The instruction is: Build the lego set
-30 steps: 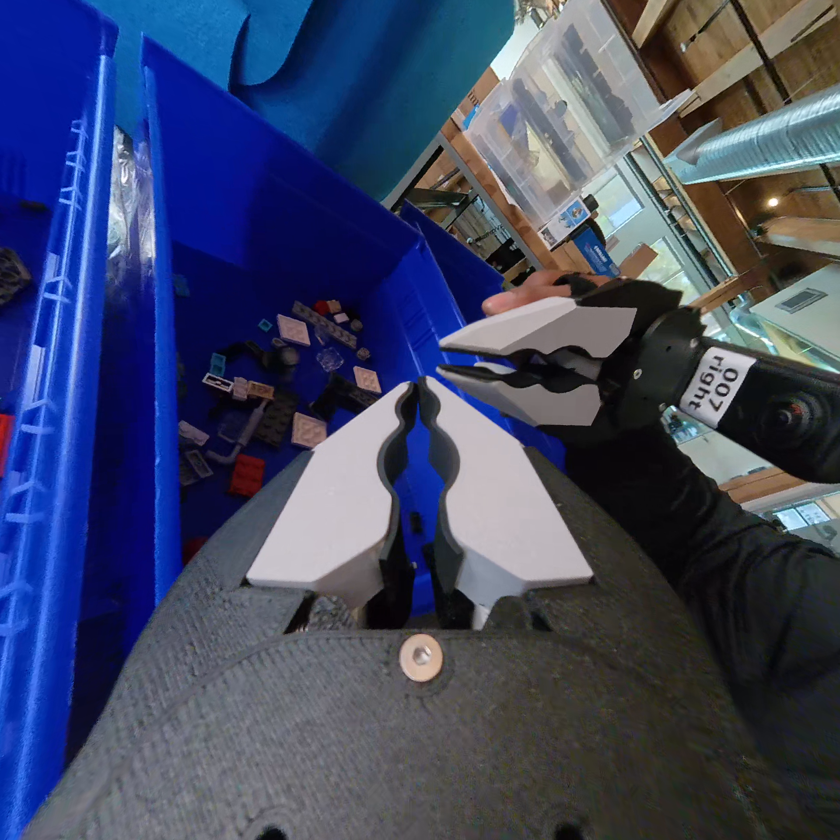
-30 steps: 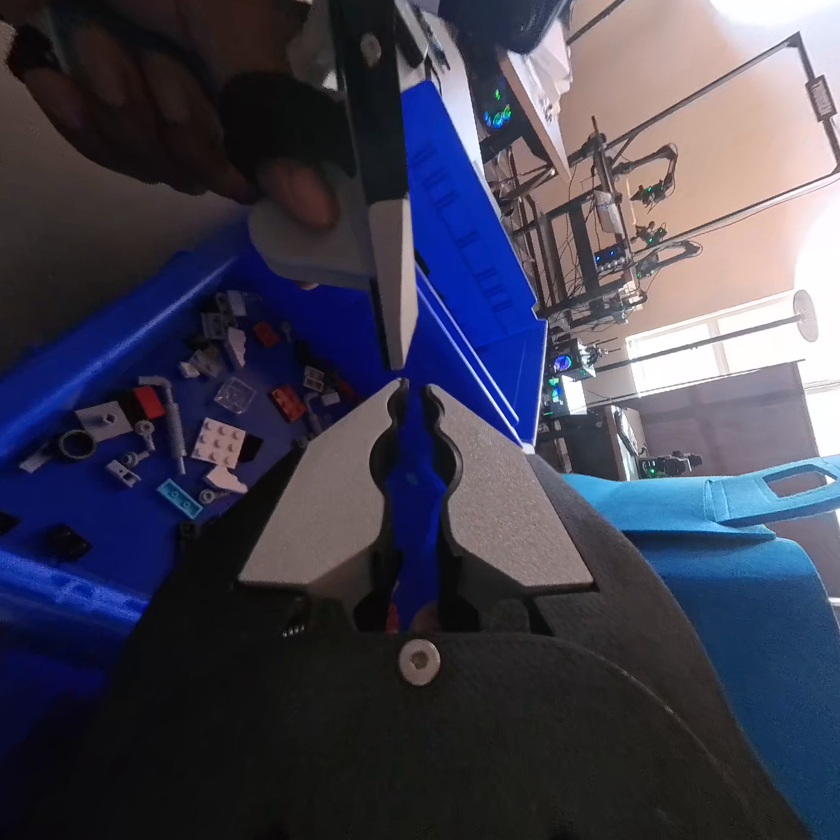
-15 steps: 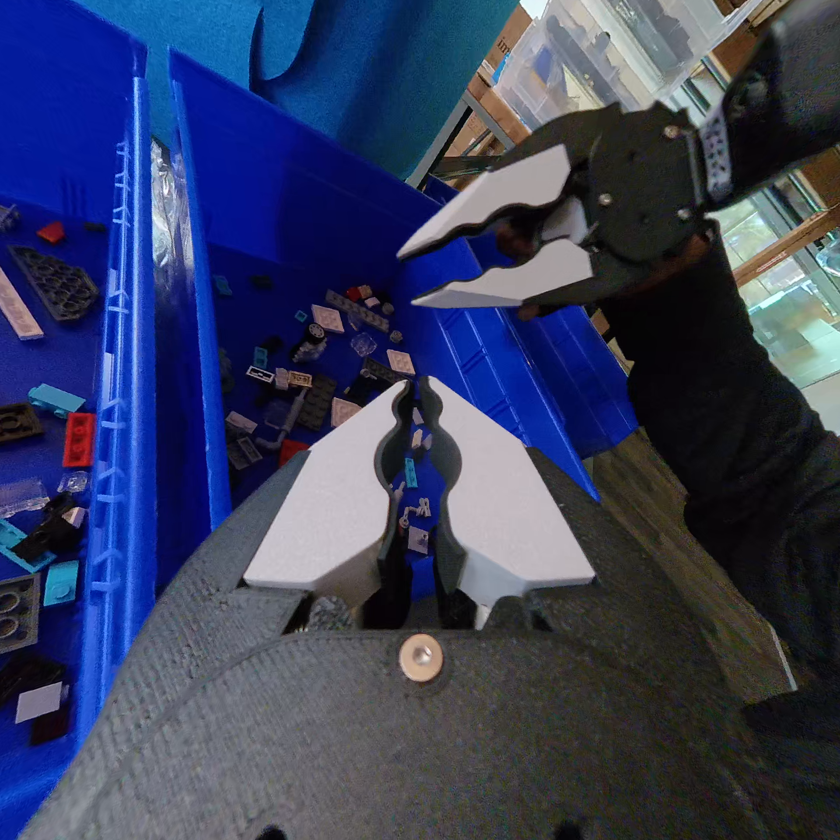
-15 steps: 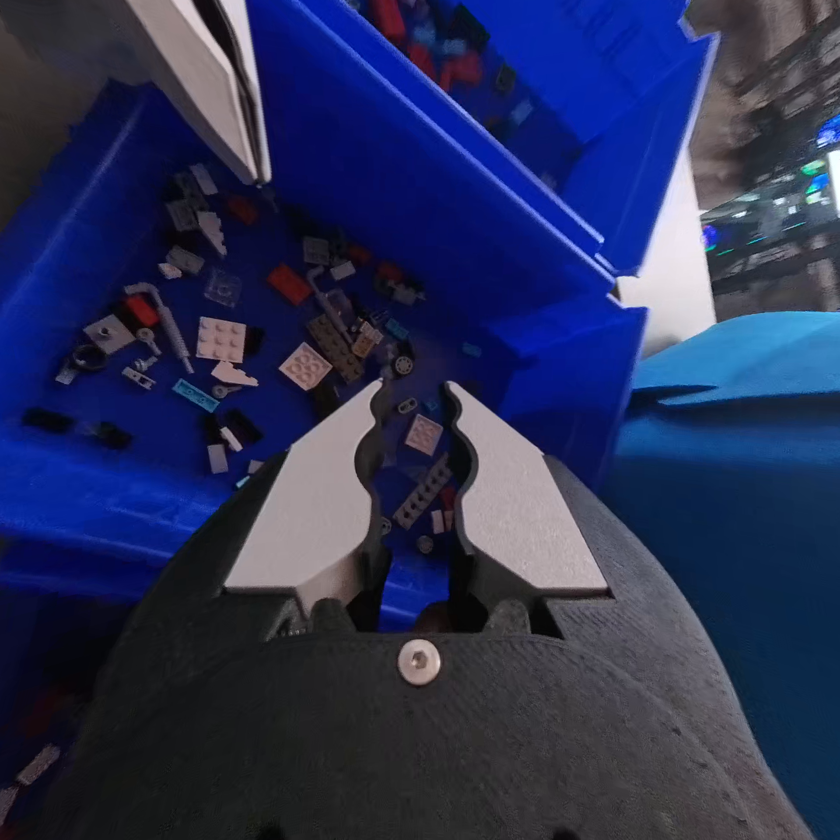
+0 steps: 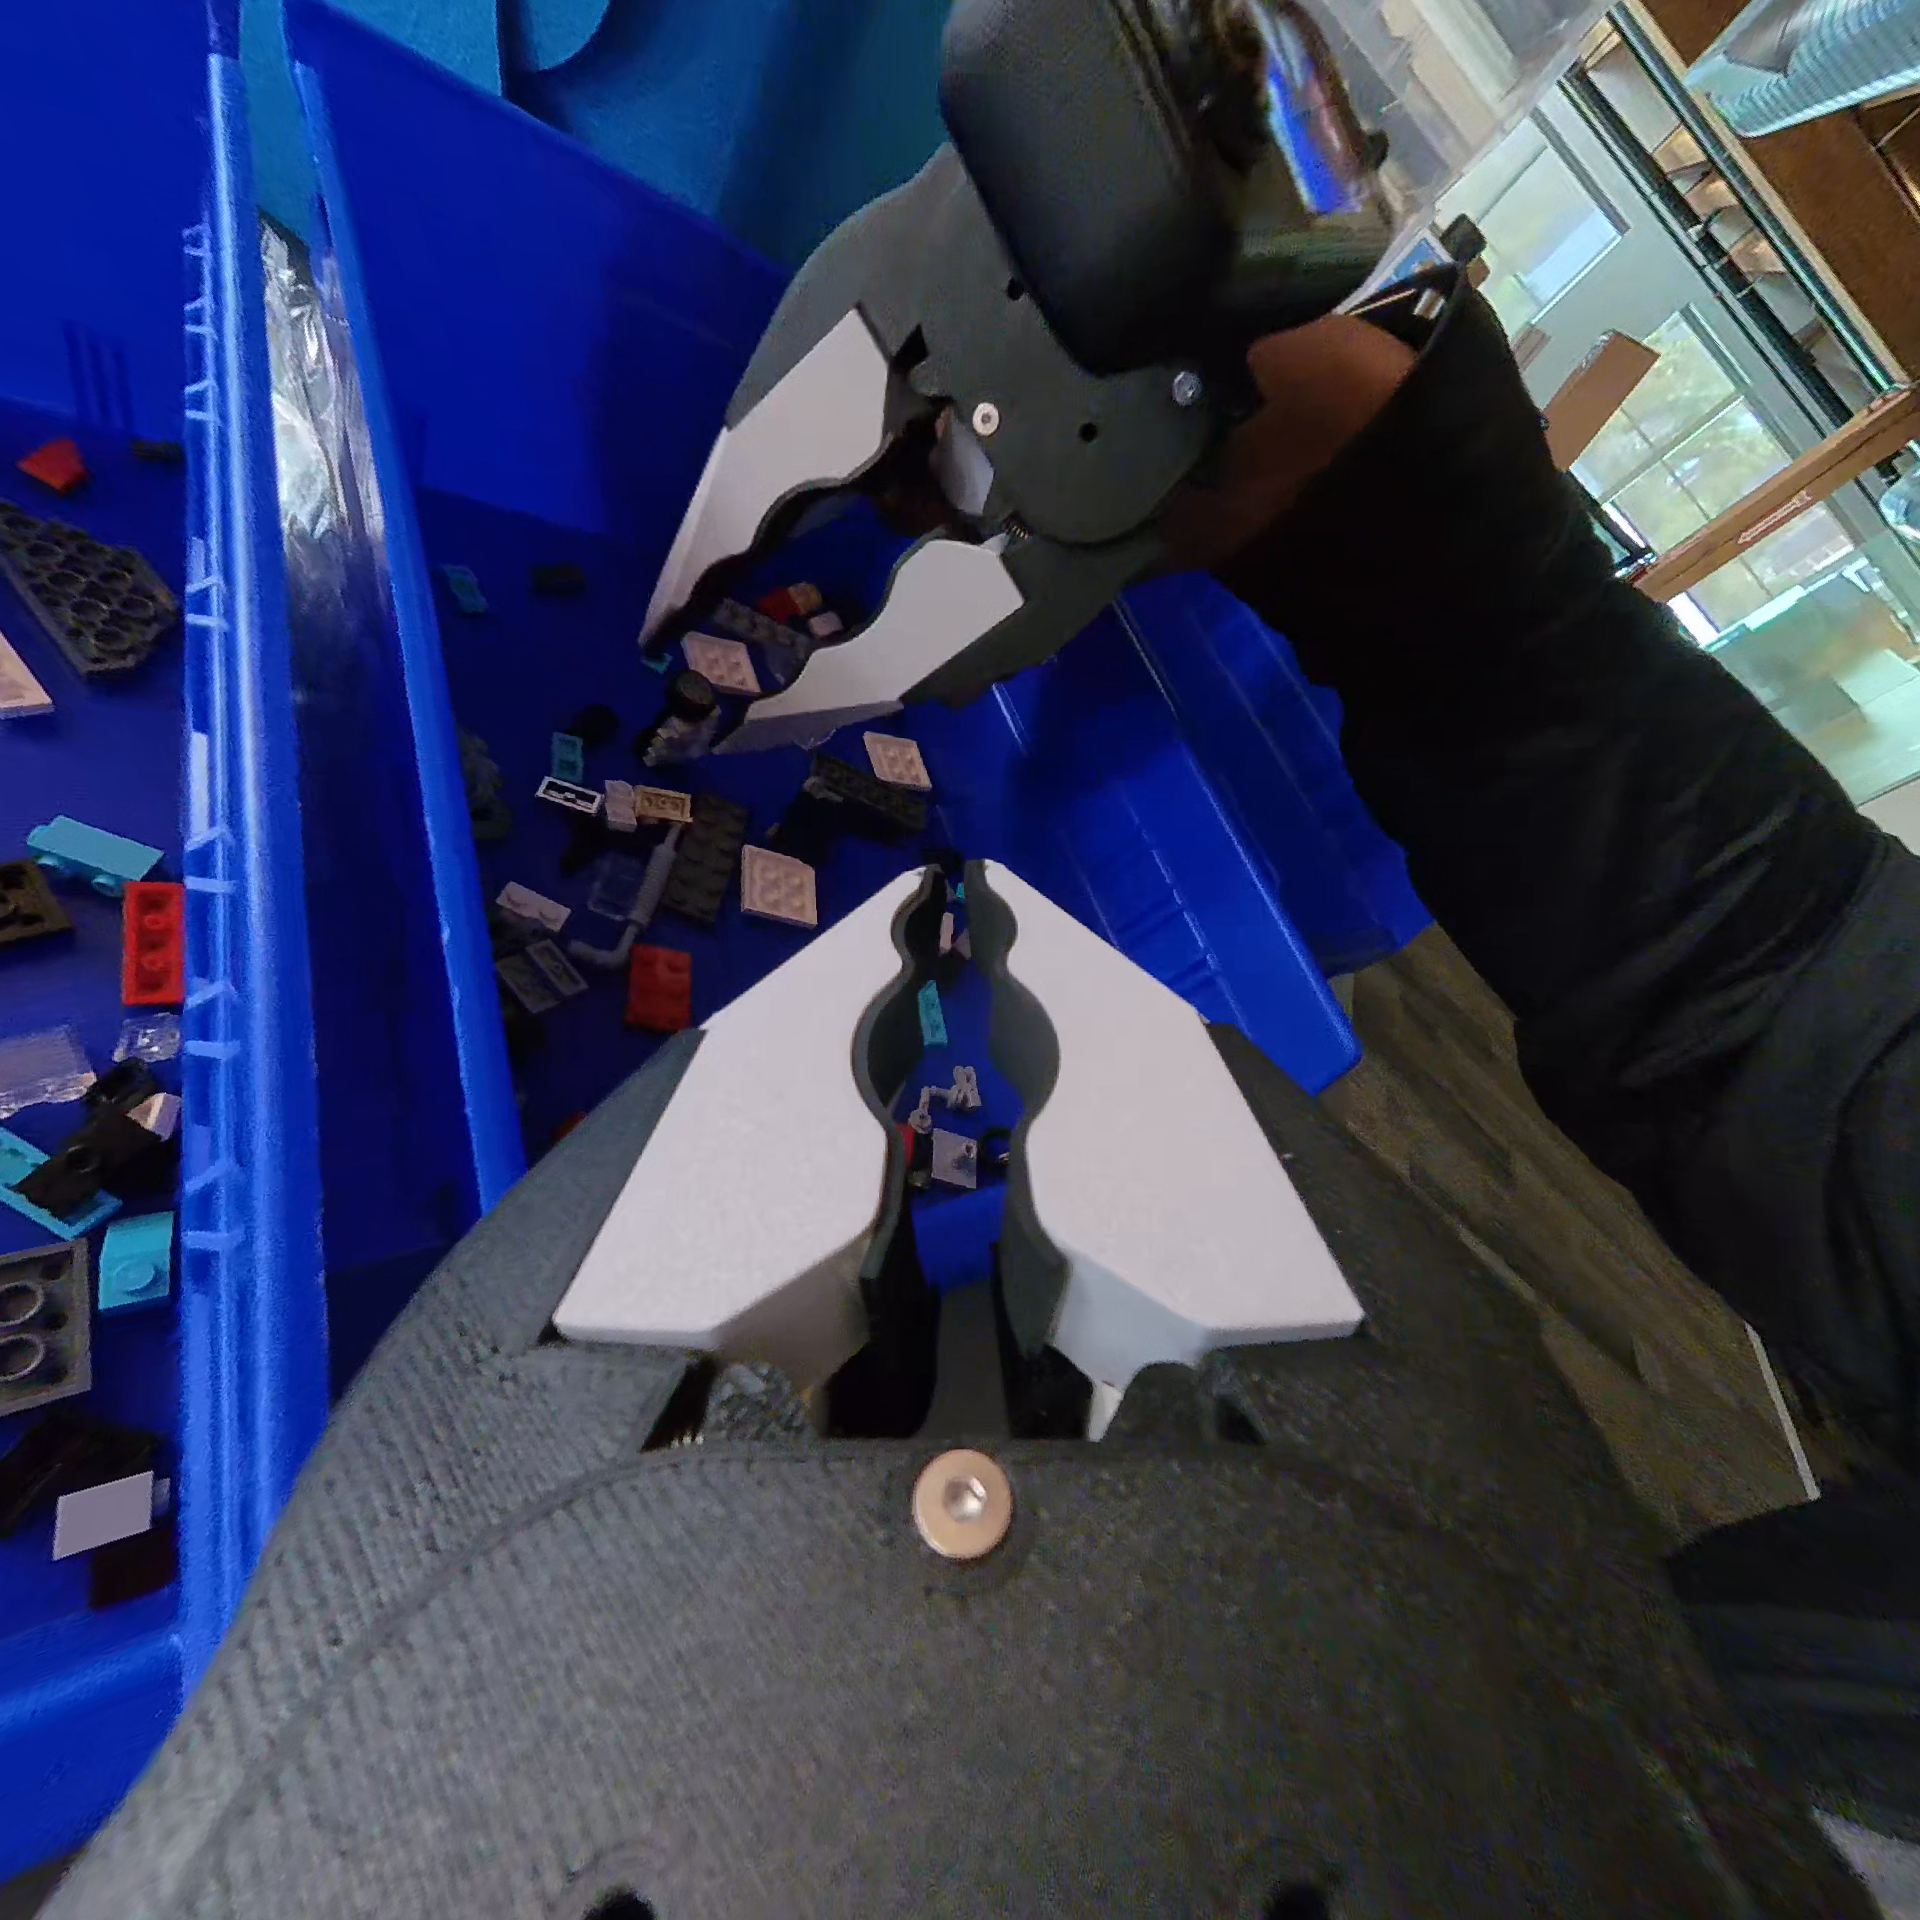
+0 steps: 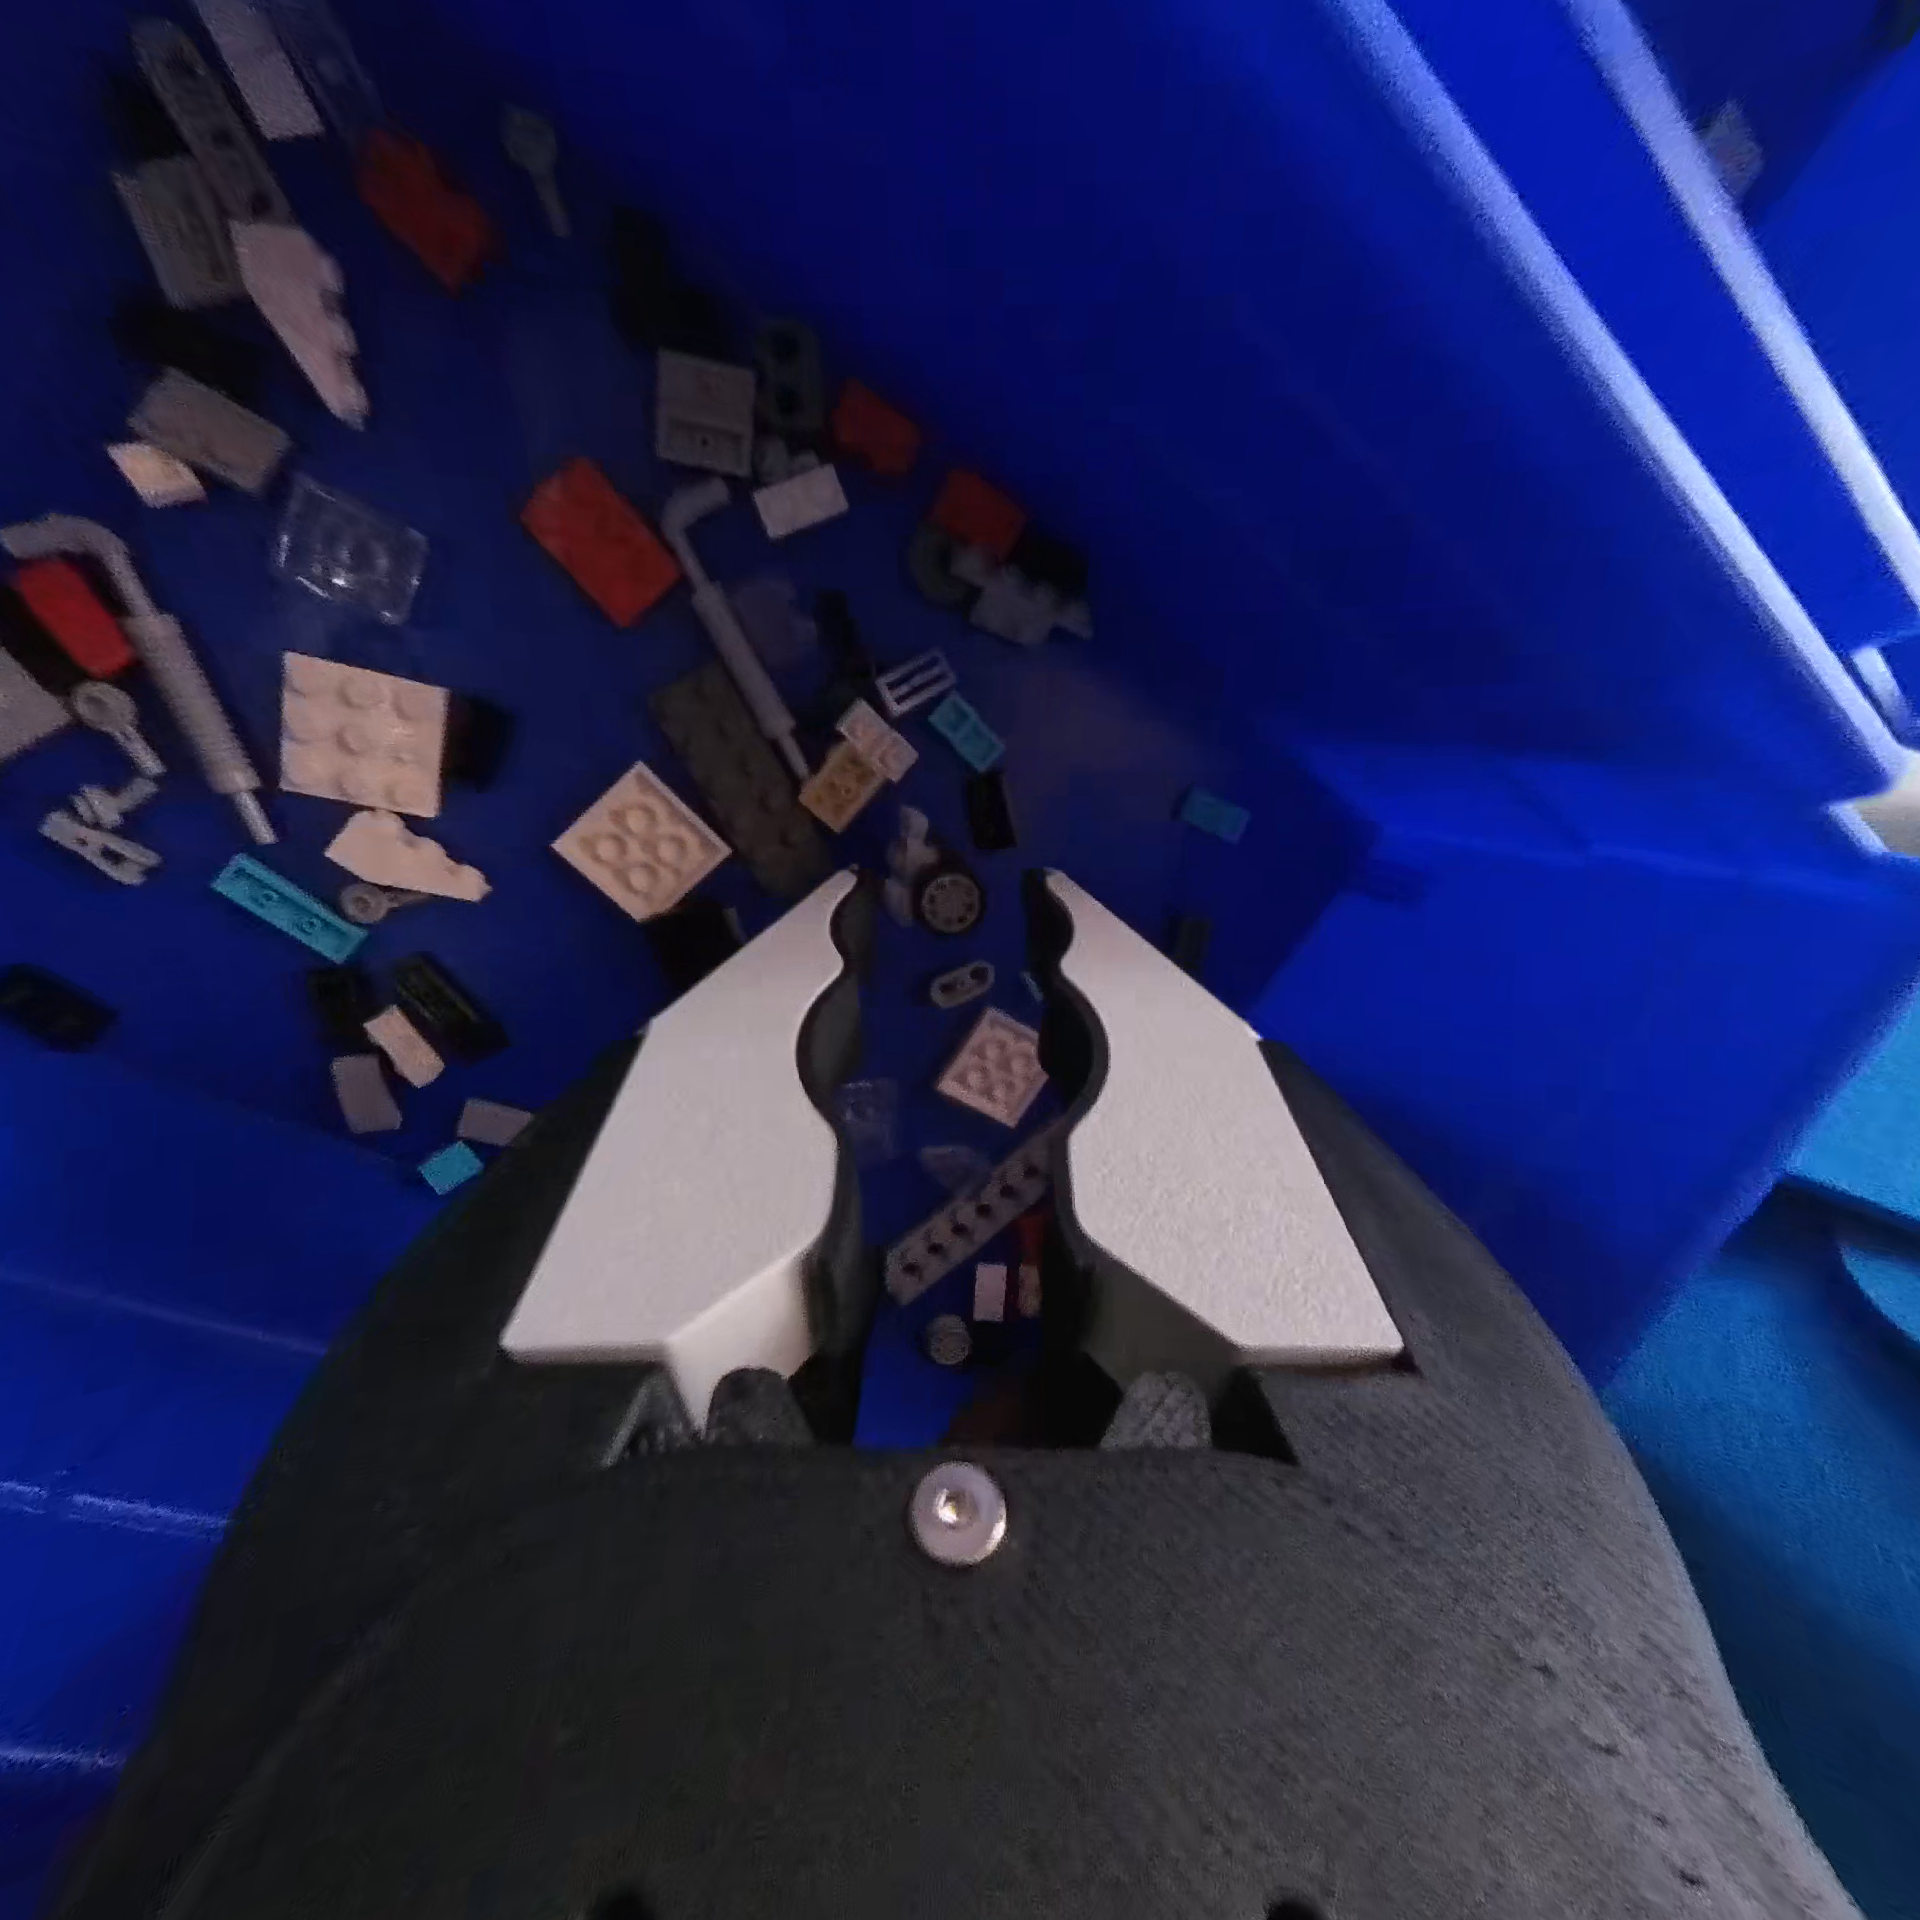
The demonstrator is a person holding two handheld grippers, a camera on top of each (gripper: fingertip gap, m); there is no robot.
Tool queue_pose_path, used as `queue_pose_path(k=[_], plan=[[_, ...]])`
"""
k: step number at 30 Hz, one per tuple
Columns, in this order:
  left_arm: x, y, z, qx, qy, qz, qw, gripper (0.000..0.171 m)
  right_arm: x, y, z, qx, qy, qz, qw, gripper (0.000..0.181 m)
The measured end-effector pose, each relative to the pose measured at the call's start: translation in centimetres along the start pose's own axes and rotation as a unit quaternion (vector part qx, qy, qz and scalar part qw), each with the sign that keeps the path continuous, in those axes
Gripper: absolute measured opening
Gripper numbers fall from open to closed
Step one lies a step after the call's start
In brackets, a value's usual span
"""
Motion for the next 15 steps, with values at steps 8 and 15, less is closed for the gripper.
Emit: queue_pose_path(k=[8,15], plan=[[0.2,0.1,-0.5,0.002,-0.01,0.001,1.0,0.006,0.5,-0.4,-0.3,0.004,-0.012,0.032,0.999,0.023],[0.4,-0.6,-3.0,-0.024,-0.068,0.017,0.997,0.017,7.9,1.3,-4.1,-0.12,-0.246,-0.014,0.962,0.023]])
Point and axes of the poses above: each gripper's, where its closed fingertips meet, x back along the fingers, z out of its underside, y = z × x across the jaws, the point moved 2 cm from there along x, back along the fingers, and after that the axes turned 8 degrees about z, right-handed, at the moved point
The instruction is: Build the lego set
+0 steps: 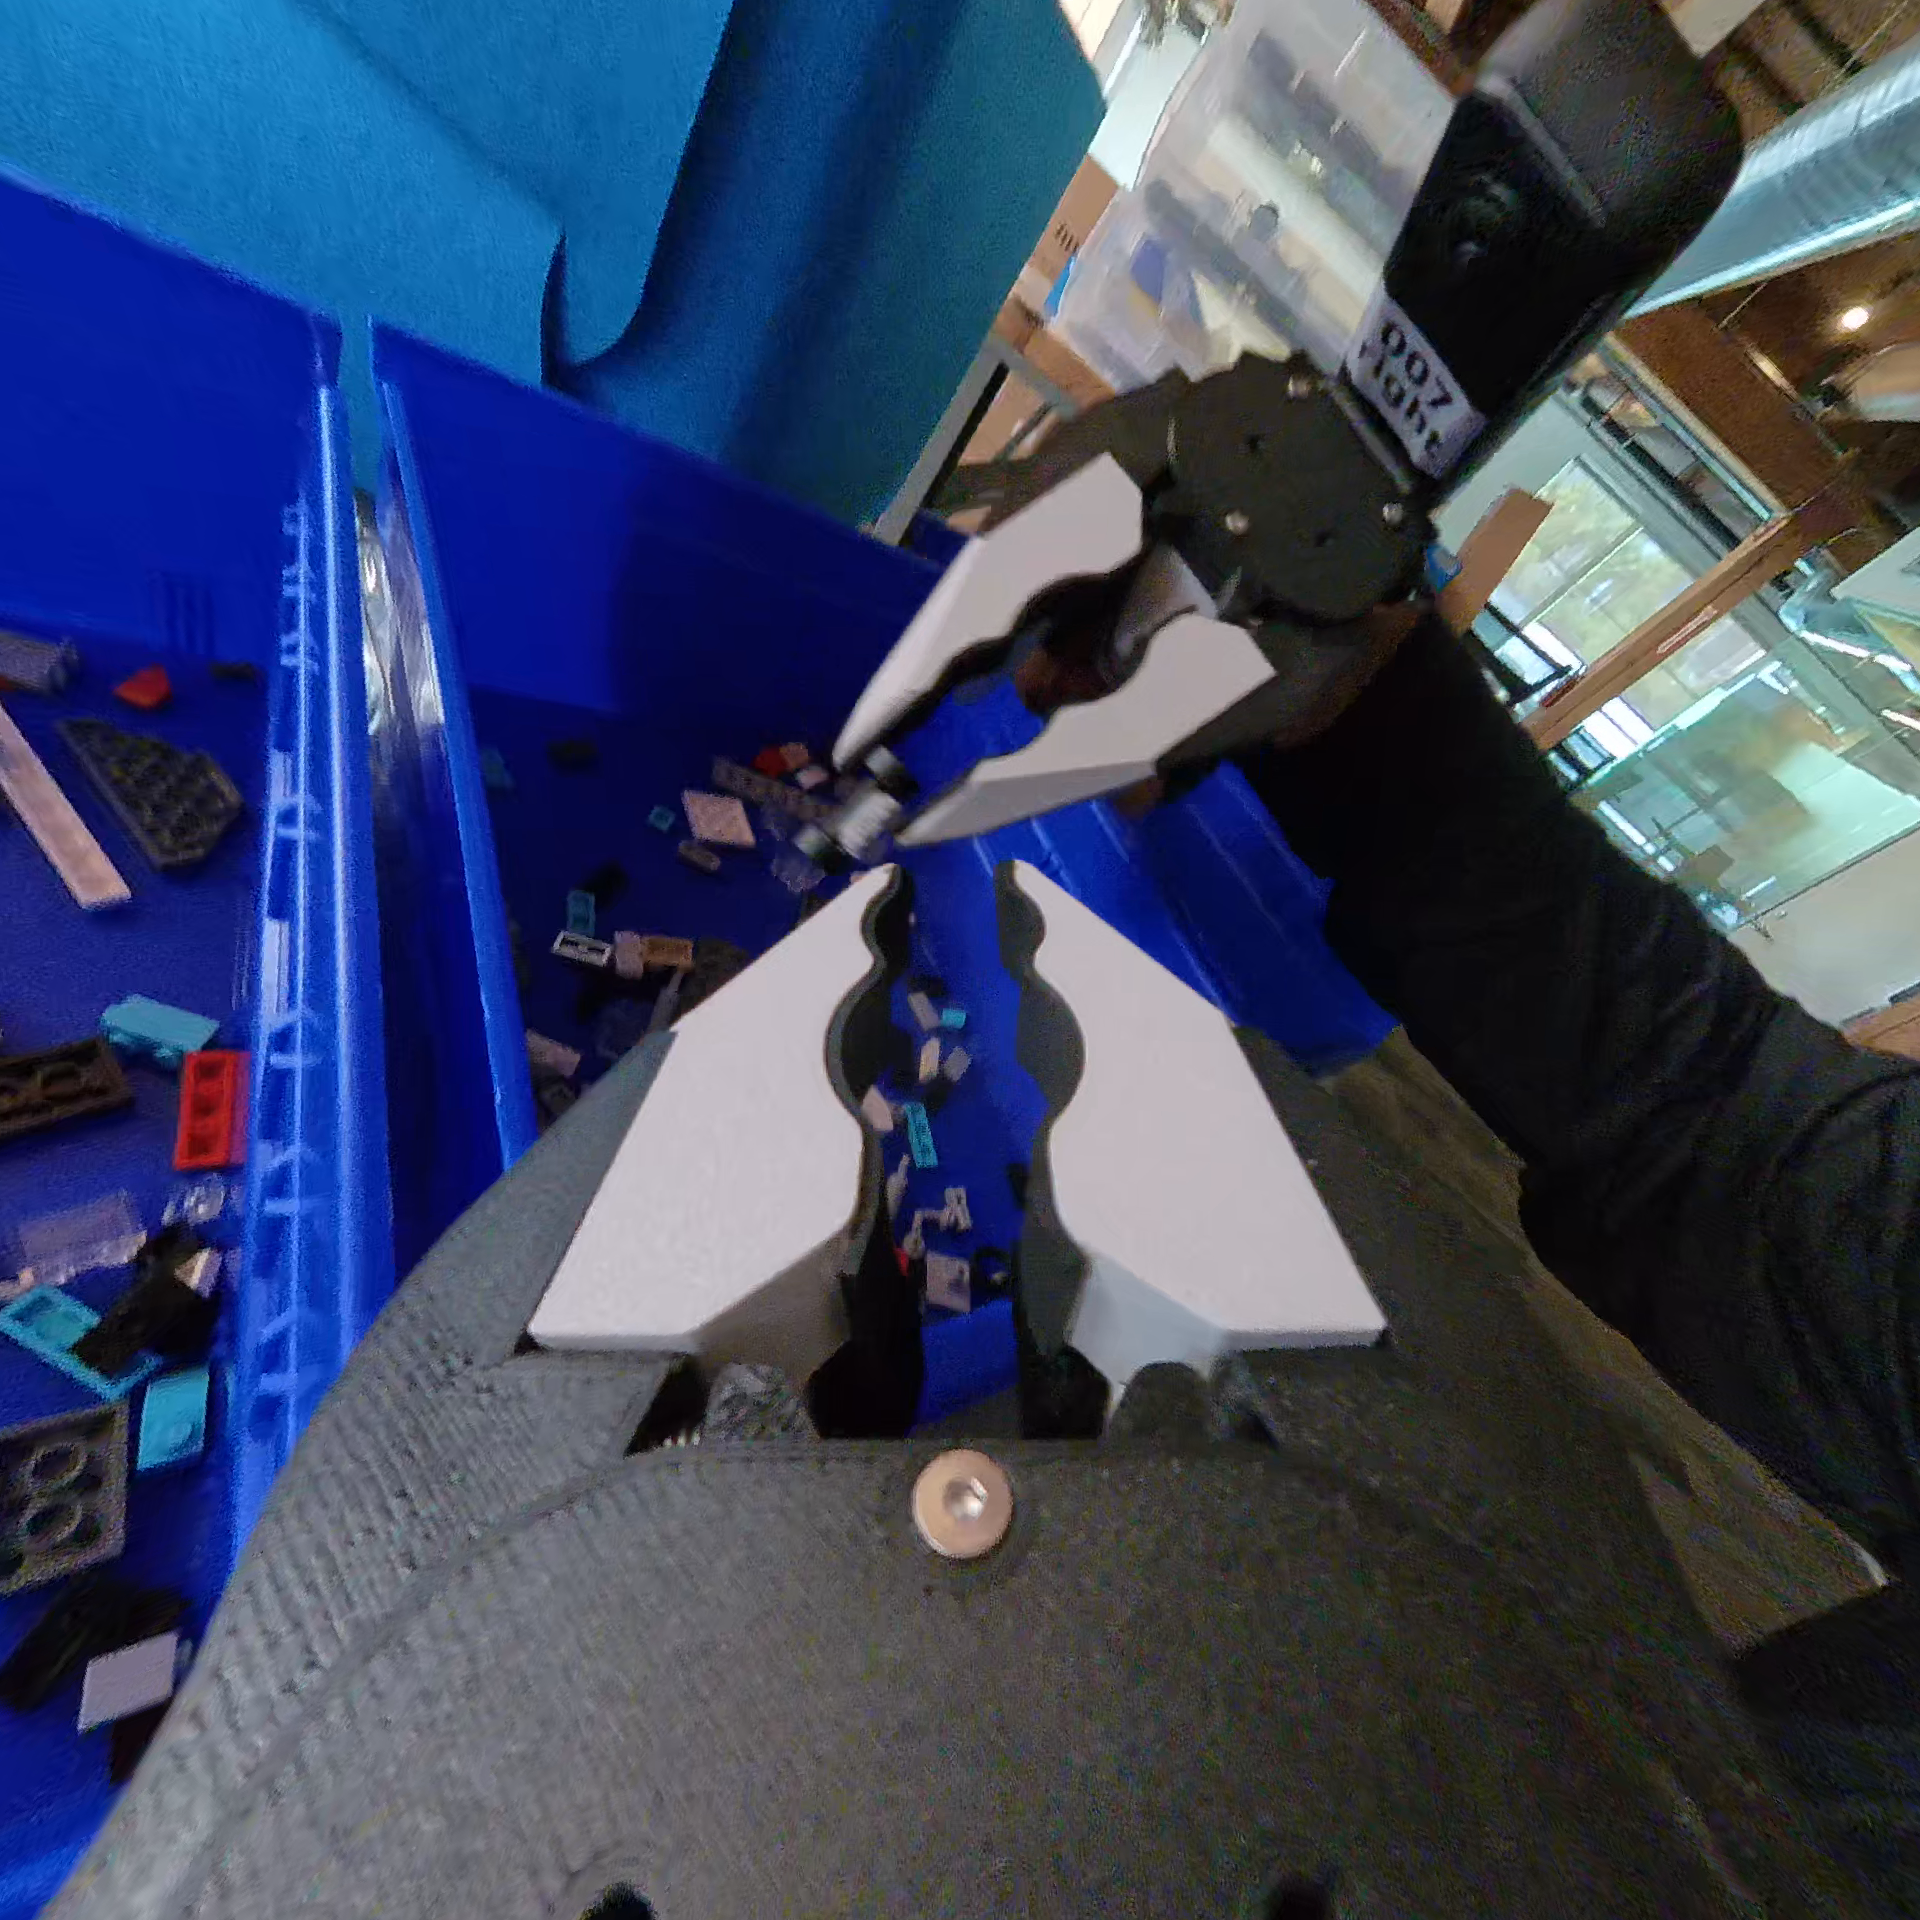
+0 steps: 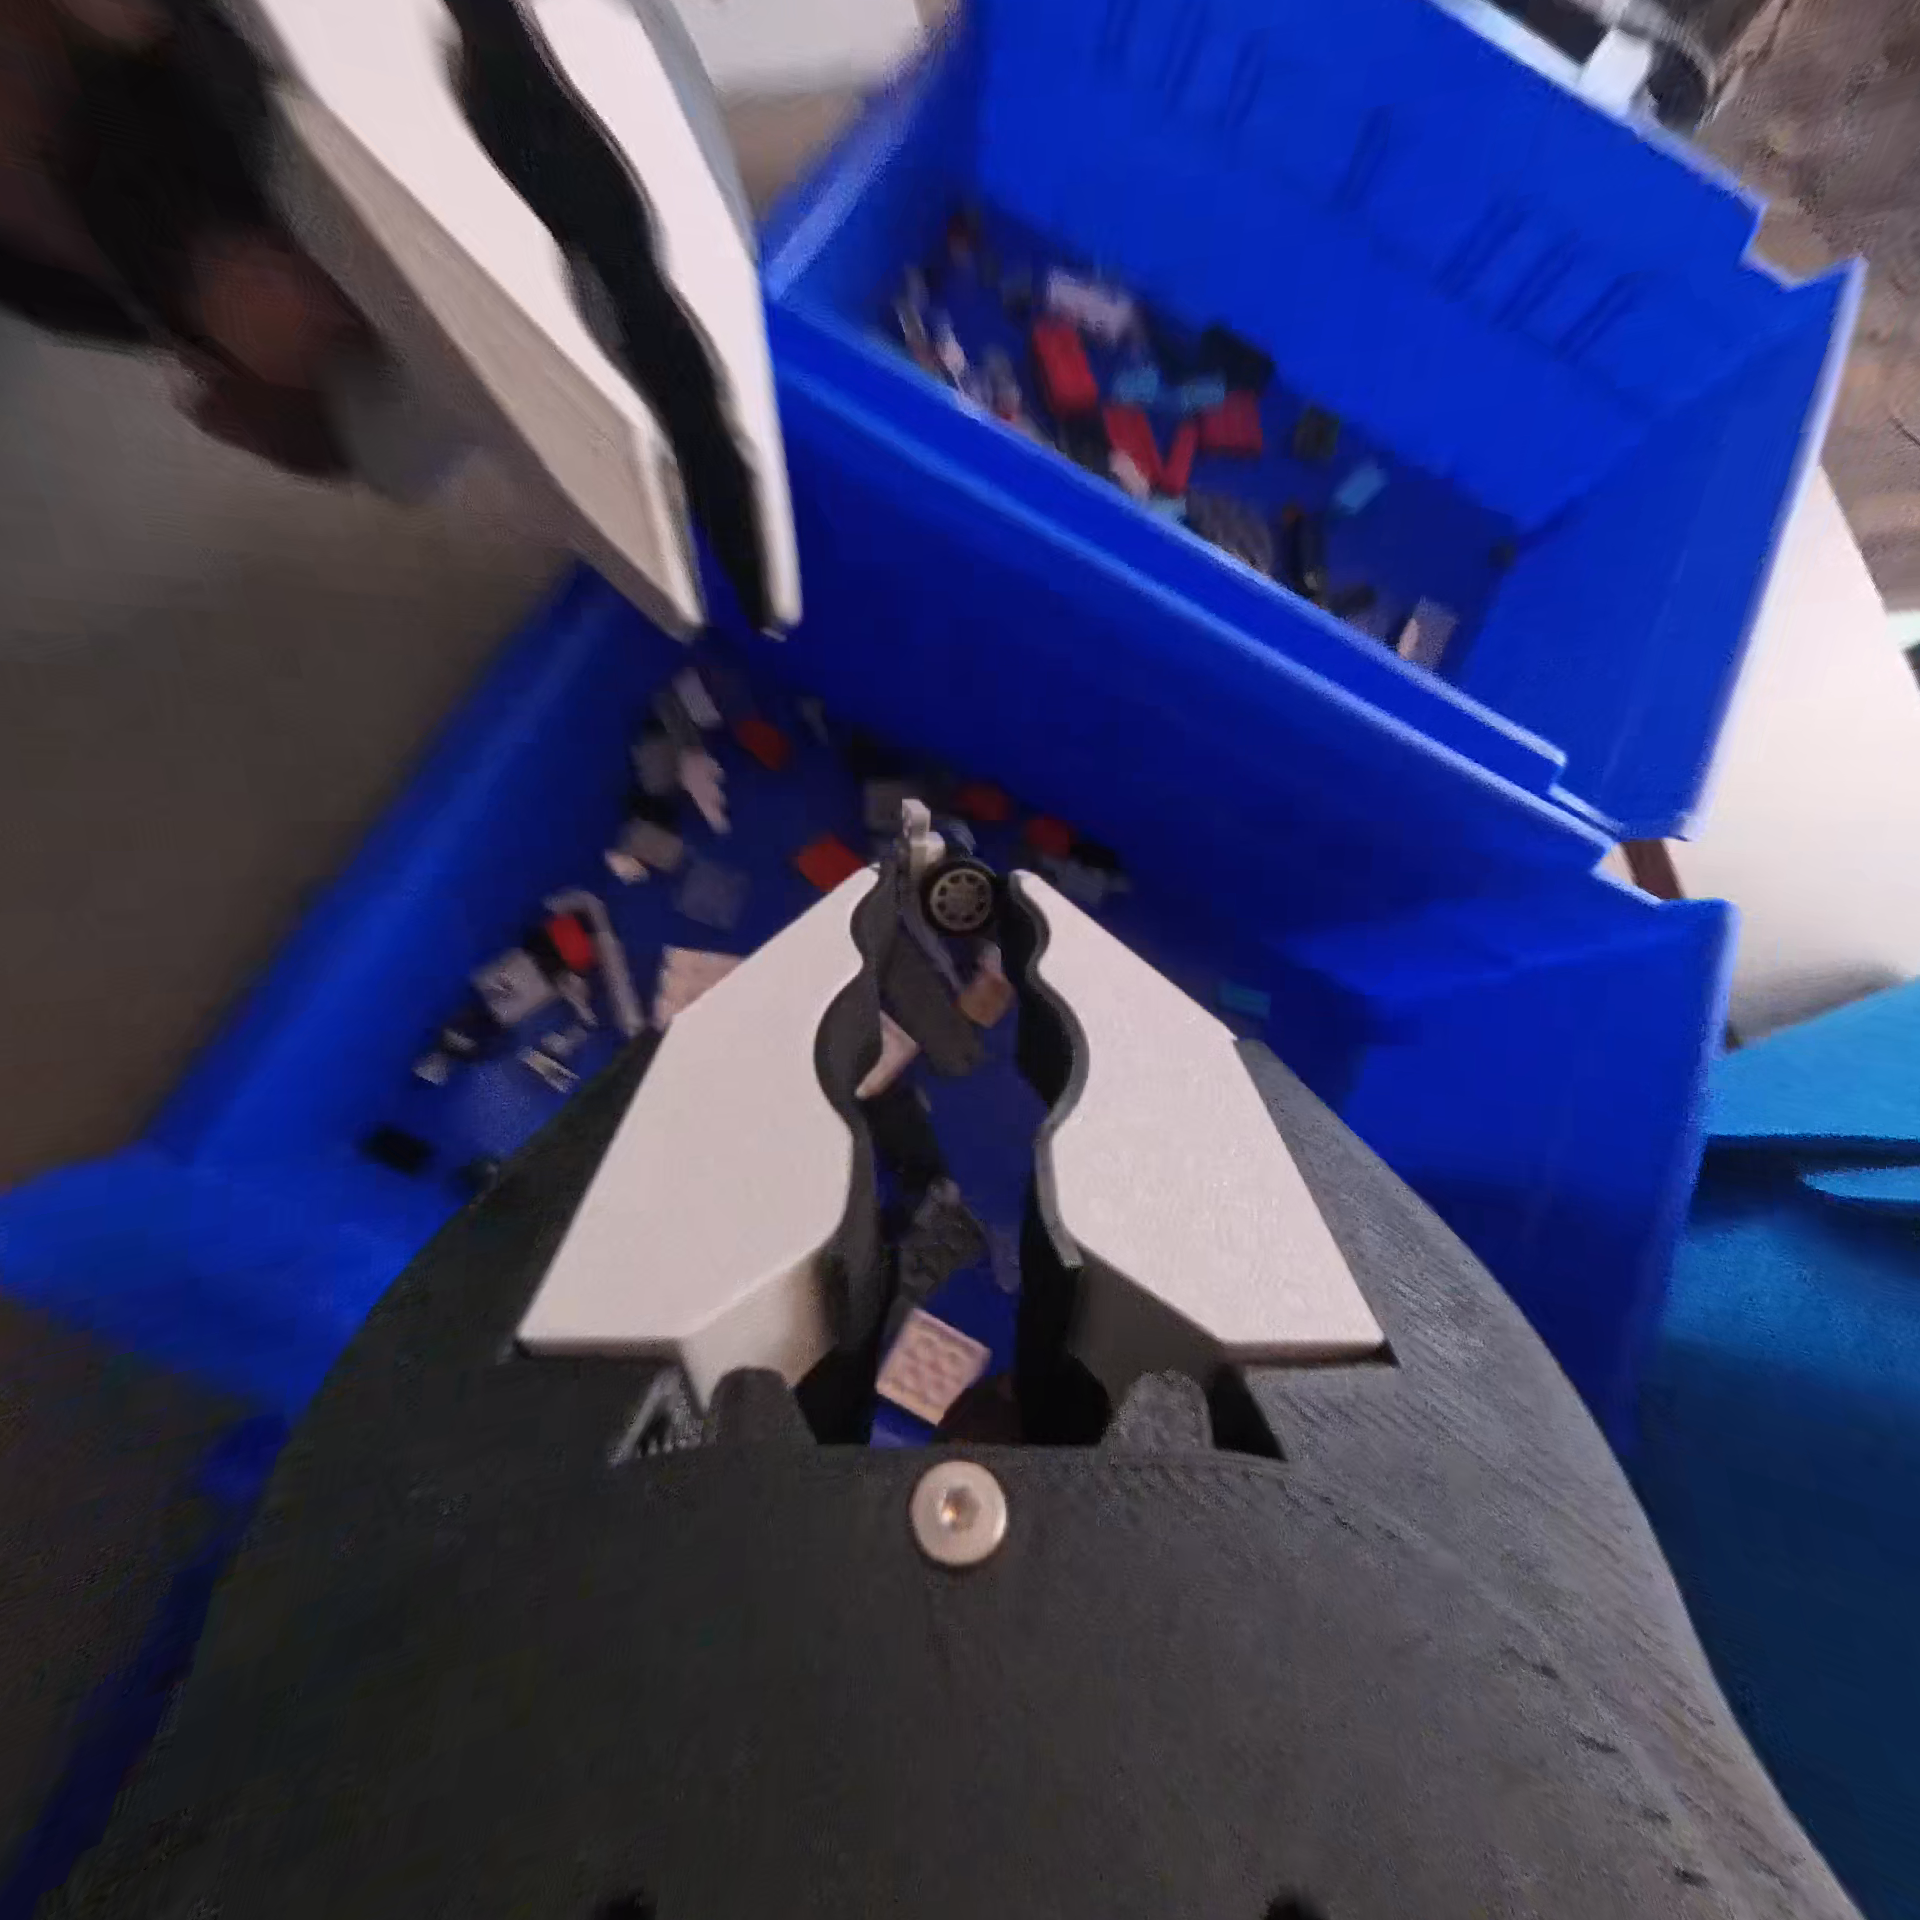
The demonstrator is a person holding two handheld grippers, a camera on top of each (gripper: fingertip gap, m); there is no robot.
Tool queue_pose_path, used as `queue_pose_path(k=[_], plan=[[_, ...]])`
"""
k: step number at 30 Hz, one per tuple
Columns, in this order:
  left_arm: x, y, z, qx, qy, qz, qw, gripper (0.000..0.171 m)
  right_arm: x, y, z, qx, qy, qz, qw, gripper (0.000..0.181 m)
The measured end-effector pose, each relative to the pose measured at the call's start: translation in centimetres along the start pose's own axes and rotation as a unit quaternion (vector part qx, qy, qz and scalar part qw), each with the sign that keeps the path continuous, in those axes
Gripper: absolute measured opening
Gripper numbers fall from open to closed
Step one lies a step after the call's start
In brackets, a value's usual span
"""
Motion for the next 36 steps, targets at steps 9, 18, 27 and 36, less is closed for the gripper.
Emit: queue_pose_path(k=[9,18,27,36], plan=[[-1.0,-0.4,-1.4,0.028,-0.073,0.066,0.995,0.027,3.1,0.9,-3.1,-0.199,-0.138,-0.044,0.969,0.021],[-0.7,-1.9,-3.1,0.062,-0.142,0.167,0.974,0.025,3.8,1.7,-5.3,-0.327,-0.208,-0.079,0.918,0.022],[-1.0,-2.2,-3.1,0.113,-0.146,0.213,0.96,0.019,4.1,1.4,-5.6,-0.348,-0.232,-0.076,0.905,0.021],[-1.3,-2.1,-2.2,0.056,-0.09,0.168,0.98,0.018,4.2,1.7,-4.7,-0.271,-0.193,-0.059,0.941,0.023]])
Point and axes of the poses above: each gripper's, where its closed fingertips meet, x back along the fingers, z out of its underside, y = z × x across the jaws, the point moved 2 cm from there along x, back along the fingers, and after that the axes turned 8 degrees about z, right-handed, at the moved point
